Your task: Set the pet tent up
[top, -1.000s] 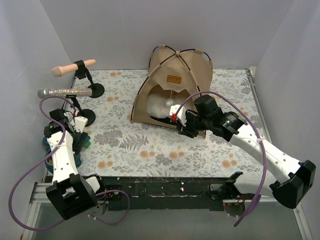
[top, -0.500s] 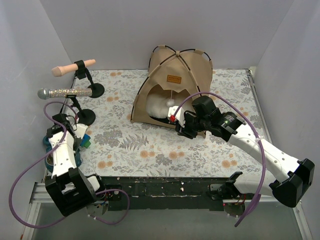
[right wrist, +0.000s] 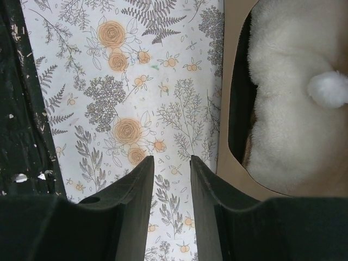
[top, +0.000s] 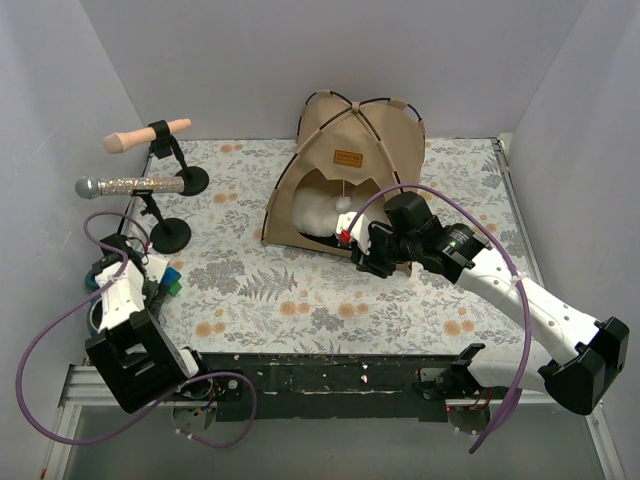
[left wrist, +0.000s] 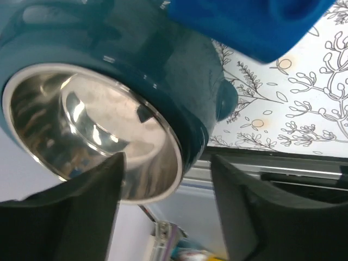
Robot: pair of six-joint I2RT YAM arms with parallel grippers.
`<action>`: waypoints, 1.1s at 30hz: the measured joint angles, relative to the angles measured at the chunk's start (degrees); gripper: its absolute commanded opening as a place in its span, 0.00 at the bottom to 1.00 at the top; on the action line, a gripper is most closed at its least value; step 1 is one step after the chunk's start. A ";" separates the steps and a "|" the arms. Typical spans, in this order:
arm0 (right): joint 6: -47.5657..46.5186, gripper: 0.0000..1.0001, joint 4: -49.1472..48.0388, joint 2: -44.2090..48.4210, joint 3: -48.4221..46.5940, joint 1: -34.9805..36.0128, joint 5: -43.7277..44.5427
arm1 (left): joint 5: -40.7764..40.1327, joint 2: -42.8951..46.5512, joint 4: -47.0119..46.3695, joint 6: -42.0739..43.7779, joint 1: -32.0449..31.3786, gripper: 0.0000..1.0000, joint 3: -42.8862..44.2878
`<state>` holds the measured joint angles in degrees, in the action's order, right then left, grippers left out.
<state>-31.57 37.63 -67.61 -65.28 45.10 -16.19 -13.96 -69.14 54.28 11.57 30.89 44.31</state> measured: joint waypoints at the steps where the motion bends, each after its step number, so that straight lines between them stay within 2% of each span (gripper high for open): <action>1: 0.02 0.41 0.09 0.00 0.00 0.00 0.04 | 0.79 -0.72 -0.66 -0.11 0.35 0.76 0.00; 3: 0.09 0.41 0.26 0.00 0.00 0.02 0.22 | 2.32 -2.23 -0.59 -0.63 0.57 0.77 0.13; 6: 0.09 0.41 0.52 0.00 0.00 0.02 0.55 | 4.90 -3.02 2.45 -1.38 0.55 0.72 2.47; 8: 0.11 0.41 0.55 0.00 0.00 0.02 0.68 | 6.75 -2.86 5.09 -1.73 0.55 0.63 5.66; 10: 0.11 0.41 0.63 0.00 0.00 0.02 0.66 | 8.00 -2.38 6.99 -2.10 0.55 0.46 8.96; 13: 0.13 0.41 0.68 0.00 0.00 0.02 0.63 | 8.68 -1.70 8.39 -2.49 0.55 0.35 12.50; 20: 0.22 0.41 0.68 -0.09 0.00 0.04 0.68 | 6.27 -5.01 4.87 -2.03 1.20 0.28 11.13; 28: 0.35 0.41 0.96 -0.11 0.00 0.04 1.25 | 3.54 -10.38 -5.03 0.87 3.37 0.30 2.54; 31: 0.37 0.41 1.05 -0.11 0.00 0.04 1.44 | 1.38 -11.17 -7.48 1.51 3.48 0.45 2.05; 33: 0.35 0.41 1.11 -0.11 0.00 0.04 1.51 | 0.42 -11.61 -8.26 1.64 3.50 0.62 2.51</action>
<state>-31.22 38.74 -67.72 -65.28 45.15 -14.68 -13.54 -80.75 46.02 13.21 34.39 46.83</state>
